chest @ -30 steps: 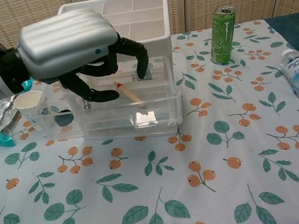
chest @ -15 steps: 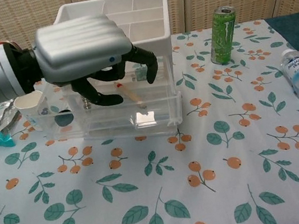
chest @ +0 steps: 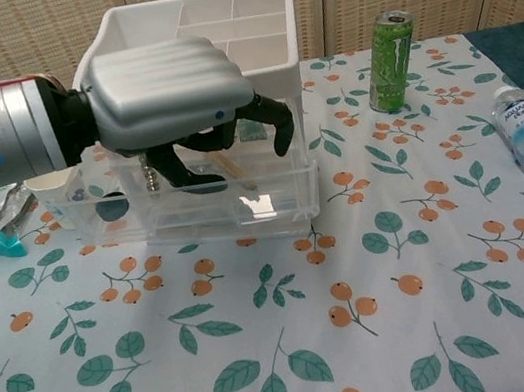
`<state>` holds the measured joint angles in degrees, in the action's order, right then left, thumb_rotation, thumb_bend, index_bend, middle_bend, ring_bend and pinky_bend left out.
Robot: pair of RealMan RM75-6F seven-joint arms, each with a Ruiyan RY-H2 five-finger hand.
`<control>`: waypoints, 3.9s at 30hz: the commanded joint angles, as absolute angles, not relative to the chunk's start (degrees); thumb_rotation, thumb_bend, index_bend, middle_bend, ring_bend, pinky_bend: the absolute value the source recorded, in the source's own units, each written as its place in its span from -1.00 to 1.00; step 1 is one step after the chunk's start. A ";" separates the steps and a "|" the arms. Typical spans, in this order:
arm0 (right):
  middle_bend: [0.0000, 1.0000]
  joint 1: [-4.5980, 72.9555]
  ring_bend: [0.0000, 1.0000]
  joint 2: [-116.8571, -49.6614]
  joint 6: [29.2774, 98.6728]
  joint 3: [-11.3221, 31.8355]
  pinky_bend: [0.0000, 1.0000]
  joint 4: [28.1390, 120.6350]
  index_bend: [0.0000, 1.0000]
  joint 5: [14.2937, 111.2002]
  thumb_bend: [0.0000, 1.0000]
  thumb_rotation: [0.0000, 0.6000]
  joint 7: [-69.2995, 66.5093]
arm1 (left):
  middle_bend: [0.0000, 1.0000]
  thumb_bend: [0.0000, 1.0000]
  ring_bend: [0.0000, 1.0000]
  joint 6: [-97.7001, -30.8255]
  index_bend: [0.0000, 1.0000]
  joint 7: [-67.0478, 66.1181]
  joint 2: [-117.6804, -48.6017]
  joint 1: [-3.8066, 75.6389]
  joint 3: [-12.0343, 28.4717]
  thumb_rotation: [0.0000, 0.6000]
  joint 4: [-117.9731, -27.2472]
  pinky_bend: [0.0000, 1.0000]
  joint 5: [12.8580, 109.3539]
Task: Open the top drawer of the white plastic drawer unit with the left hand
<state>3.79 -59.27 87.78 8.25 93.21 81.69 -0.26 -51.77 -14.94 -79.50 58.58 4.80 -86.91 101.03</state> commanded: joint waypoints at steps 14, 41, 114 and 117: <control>-0.75 3.71 -0.82 -59.46 87.77 8.27 -0.98 92.81 -0.89 81.58 -0.55 1.00 -0.50 | 1.00 -0.48 1.00 -48.48 -0.19 -19.62 -78.54 59.50 4.72 1.00 -89.04 1.00 97.71; -0.75 3.80 -0.82 -59.79 87.61 8.48 -0.98 92.37 -0.89 81.27 -0.55 1.00 -0.65 | 1.00 -0.36 1.00 -46.95 -0.07 -21.41 -78.91 60.20 4.46 1.00 -88.92 1.00 94.67; -0.75 4.10 -0.81 -60.86 87.39 8.27 -0.98 92.41 -0.89 81.98 -0.55 1.00 -0.72 | 1.00 -0.17 1.00 -63.91 0.05 -13.22 -66.68 48.76 1.59 1.00 -98.16 1.00 98.23; -0.75 4.21 -0.81 -60.99 87.24 8.25 -0.98 92.34 -0.89 82.04 -0.55 1.00 -0.86 | 1.00 -0.18 1.00 -65.14 0.04 -13.18 -65.77 47.21 1.59 1.00 -97.91 1.00 97.46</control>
